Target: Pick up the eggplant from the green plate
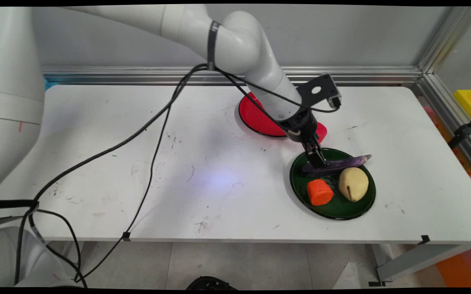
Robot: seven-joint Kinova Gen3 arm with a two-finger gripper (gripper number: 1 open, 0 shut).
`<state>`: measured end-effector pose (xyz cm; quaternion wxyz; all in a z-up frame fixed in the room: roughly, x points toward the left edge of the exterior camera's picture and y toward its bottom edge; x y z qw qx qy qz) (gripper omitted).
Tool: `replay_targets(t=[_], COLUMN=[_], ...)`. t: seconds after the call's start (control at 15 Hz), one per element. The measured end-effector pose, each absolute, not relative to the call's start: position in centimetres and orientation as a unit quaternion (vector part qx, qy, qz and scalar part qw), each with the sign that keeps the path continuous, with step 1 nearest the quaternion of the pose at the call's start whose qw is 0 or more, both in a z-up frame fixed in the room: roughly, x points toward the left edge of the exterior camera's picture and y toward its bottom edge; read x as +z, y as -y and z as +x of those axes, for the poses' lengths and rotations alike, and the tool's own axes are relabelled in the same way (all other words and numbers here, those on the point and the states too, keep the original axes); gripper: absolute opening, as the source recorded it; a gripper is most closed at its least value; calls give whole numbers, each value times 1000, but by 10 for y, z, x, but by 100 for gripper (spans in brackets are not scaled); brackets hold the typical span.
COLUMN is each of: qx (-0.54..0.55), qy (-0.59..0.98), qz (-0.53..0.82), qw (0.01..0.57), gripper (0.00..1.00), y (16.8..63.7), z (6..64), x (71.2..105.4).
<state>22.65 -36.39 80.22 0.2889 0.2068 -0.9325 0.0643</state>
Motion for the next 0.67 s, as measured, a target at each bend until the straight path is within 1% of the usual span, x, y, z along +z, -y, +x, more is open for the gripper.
replay_targets(t=[0.67], qx=[53], qy=[940], qz=[200], qw=[270], gripper=[100], y=[377], z=[204], x=[769])
